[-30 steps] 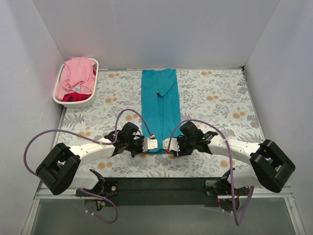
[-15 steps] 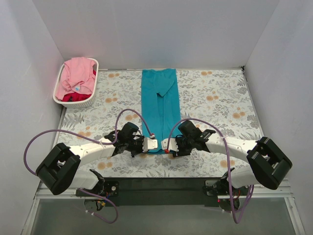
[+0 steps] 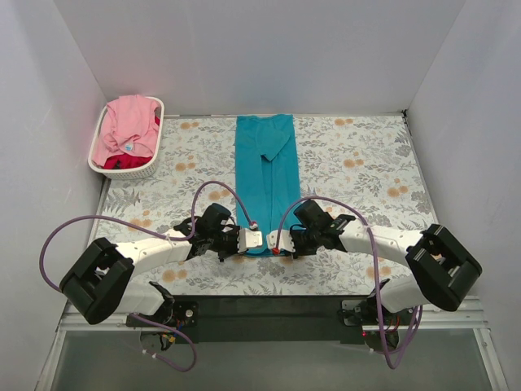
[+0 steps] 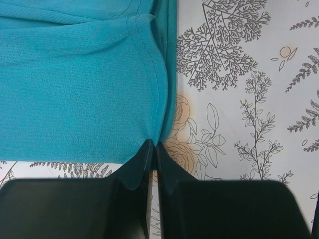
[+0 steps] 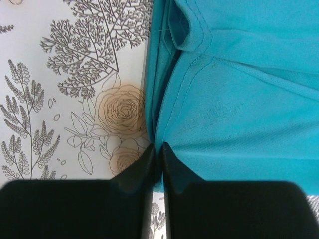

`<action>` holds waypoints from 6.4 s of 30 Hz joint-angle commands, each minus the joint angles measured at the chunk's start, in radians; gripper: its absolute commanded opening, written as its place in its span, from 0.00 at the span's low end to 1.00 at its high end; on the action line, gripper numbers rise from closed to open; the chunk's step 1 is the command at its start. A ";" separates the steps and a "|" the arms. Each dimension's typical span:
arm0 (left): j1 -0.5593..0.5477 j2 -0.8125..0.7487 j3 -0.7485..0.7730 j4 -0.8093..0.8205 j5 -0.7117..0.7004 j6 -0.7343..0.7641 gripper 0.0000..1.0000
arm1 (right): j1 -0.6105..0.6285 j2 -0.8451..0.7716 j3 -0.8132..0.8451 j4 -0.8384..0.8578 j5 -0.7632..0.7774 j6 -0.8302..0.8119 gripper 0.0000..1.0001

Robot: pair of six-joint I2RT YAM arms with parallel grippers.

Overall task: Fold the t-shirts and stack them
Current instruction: Fold the tshirt

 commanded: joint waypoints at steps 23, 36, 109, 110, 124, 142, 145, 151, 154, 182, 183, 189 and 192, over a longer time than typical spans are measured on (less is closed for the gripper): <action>0.014 -0.209 0.112 -0.164 0.031 -0.093 0.00 | -0.007 -0.129 0.128 -0.317 0.094 0.097 0.01; 0.238 0.060 0.359 -0.042 0.069 0.019 0.00 | -0.176 0.062 0.422 -0.331 0.111 -0.081 0.01; 0.366 0.552 0.586 0.073 0.031 -0.322 0.34 | -0.397 0.696 0.977 -0.346 -0.101 0.290 0.29; 0.352 0.556 0.586 0.051 0.022 -0.311 0.33 | -0.395 0.702 0.966 -0.346 -0.083 0.288 0.29; 0.269 0.252 0.341 -0.132 0.075 -0.265 0.27 | -0.344 0.379 0.636 -0.398 -0.150 0.285 0.38; 0.186 -0.148 -0.010 0.067 0.065 -0.023 0.50 | -0.180 0.043 0.243 -0.147 0.058 0.115 0.52; 0.183 -0.116 -0.027 0.101 0.045 -0.009 0.50 | -0.160 0.043 0.228 -0.106 0.085 0.101 0.52; 0.163 -0.050 -0.018 0.156 0.040 -0.009 0.51 | -0.139 0.053 0.197 -0.066 0.104 0.069 0.52; 0.156 -0.008 -0.011 0.201 0.026 -0.012 0.49 | -0.136 0.069 0.176 -0.043 0.115 0.054 0.52; 0.143 -0.014 0.154 -0.041 0.065 -0.015 0.00 | -0.134 0.027 0.308 -0.230 0.073 0.093 0.01; 0.145 -0.043 0.163 -0.069 0.078 -0.015 0.00 | -0.134 0.017 0.318 -0.251 0.065 0.096 0.01; 0.142 -0.183 0.203 -0.322 0.198 0.019 0.00 | -0.104 -0.108 0.323 -0.435 -0.027 0.126 0.01; 0.134 -0.260 0.235 -0.463 0.282 0.022 0.00 | -0.056 -0.190 0.305 -0.510 -0.056 0.129 0.01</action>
